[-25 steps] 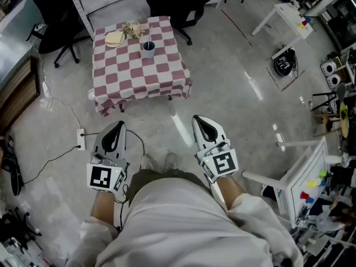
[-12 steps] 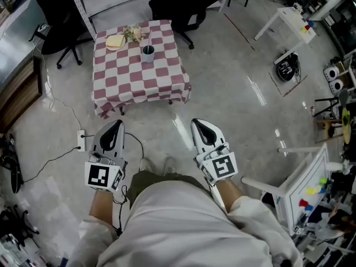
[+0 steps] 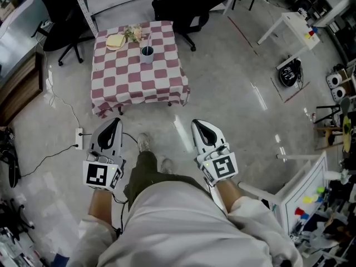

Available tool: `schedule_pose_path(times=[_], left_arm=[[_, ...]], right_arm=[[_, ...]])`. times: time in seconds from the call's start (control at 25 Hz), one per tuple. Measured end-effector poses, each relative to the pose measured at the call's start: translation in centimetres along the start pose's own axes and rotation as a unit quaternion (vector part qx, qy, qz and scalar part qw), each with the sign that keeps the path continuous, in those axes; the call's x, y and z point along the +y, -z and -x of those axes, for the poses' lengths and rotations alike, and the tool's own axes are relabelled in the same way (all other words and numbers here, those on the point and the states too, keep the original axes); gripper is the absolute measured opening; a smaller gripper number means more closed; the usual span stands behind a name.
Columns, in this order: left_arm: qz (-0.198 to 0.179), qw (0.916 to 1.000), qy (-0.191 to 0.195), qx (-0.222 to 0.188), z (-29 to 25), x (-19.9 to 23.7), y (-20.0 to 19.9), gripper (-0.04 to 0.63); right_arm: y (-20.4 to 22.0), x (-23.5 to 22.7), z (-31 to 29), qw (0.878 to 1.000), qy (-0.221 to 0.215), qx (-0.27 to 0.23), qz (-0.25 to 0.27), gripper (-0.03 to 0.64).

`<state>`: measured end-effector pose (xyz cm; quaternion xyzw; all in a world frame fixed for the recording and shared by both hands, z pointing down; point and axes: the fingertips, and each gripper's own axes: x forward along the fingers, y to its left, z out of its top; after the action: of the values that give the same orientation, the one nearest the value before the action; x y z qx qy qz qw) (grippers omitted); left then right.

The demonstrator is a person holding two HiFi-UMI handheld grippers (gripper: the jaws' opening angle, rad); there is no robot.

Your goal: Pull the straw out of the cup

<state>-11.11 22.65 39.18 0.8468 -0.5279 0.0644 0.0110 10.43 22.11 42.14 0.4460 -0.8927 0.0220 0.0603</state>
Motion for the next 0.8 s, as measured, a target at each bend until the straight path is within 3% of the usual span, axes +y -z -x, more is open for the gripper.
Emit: schedule_pose_path(times=[0.48, 0.8], left_arm=[[0.010, 0.9999, 0.009, 0.001, -5.2, 3.5, 0.8, 0.005], [0.010, 0.9994, 0.032, -0.005, -12.0, 8.9, 0.0, 0.005]], right_arm=[[0.4, -2.5, -4.2, 1.000, 0.010, 0.011, 0.007, 0.005], [-0.6, -5.2, -10.7, 0.999, 0.032, 0.018, 0.009, 0.005]])
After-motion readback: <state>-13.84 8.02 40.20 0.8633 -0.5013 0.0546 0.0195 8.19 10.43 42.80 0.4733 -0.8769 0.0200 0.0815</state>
